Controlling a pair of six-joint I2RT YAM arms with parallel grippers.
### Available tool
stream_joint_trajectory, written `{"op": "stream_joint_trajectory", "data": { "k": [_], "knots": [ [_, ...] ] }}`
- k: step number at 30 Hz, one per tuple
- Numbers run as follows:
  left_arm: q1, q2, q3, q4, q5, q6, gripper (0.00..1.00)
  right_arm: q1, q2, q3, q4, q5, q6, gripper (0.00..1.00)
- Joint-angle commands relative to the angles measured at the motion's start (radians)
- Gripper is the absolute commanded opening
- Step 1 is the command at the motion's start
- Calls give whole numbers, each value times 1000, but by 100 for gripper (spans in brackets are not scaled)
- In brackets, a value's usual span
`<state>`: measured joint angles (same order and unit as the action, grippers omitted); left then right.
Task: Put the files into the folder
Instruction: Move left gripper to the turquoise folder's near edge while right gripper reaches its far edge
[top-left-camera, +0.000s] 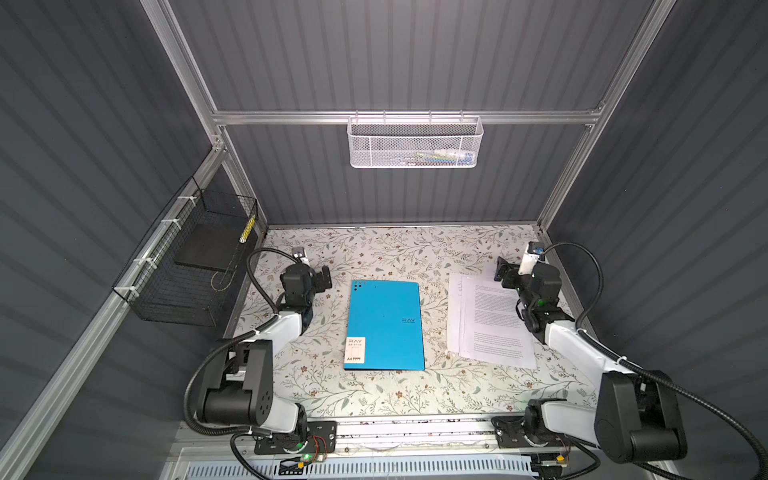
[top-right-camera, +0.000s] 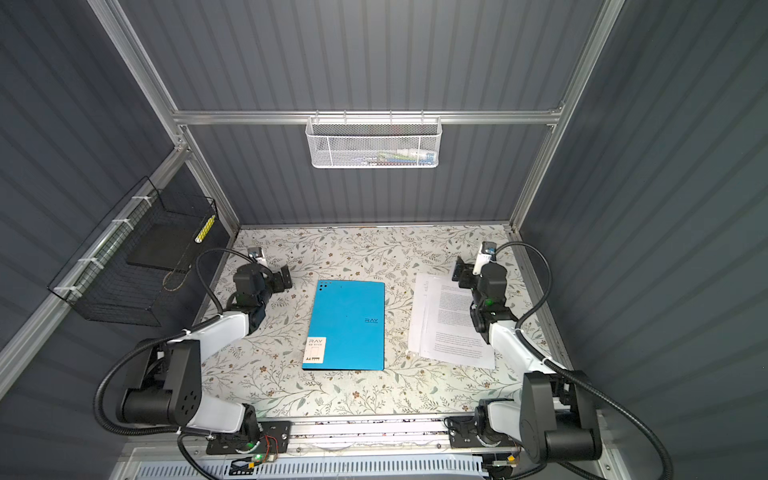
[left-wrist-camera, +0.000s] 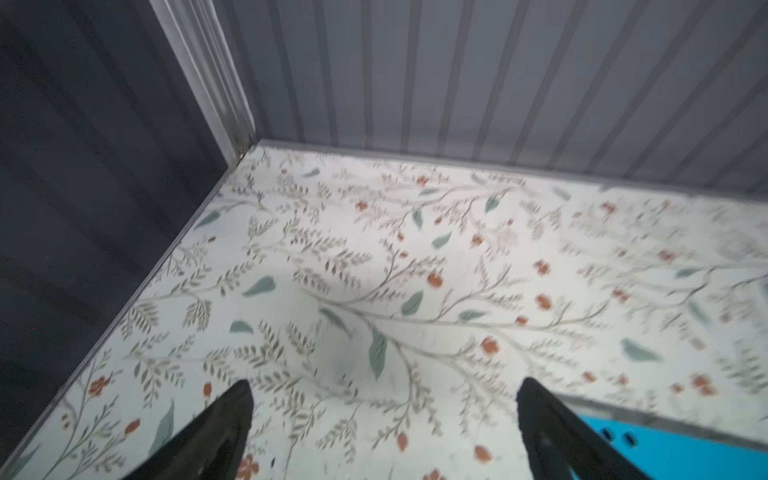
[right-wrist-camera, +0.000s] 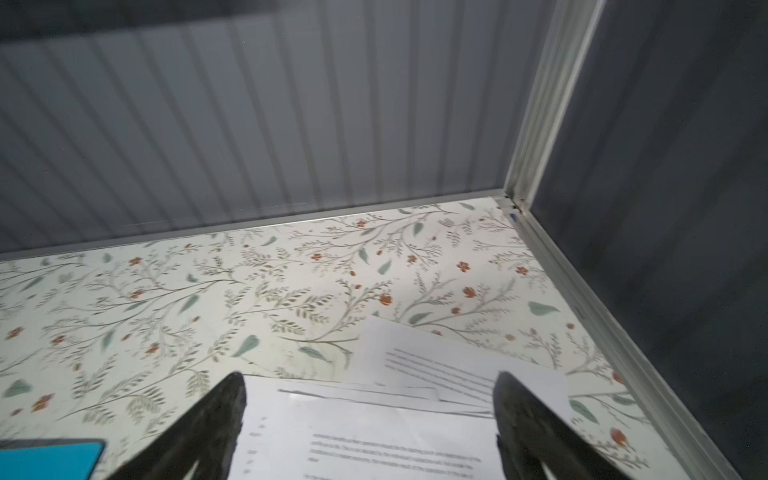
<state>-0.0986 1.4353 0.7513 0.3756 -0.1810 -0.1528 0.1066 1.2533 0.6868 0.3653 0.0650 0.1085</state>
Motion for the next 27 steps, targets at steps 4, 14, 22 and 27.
{"op": "stream_joint_trajectory", "data": {
  "k": [4,14,22,27],
  "knots": [
    [-91,-13,15,-391,190,-225,99,198,102,123,-472,-228,110,85],
    [-238,-134,-135,-377,229,-333,99,401,244,151,-528,-432,241,77],
    [-264,-131,-175,-380,264,-345,99,465,343,175,-501,-460,306,75],
    [-294,-112,-177,-368,263,-344,99,486,380,192,-479,-464,318,75]
  ]
}}
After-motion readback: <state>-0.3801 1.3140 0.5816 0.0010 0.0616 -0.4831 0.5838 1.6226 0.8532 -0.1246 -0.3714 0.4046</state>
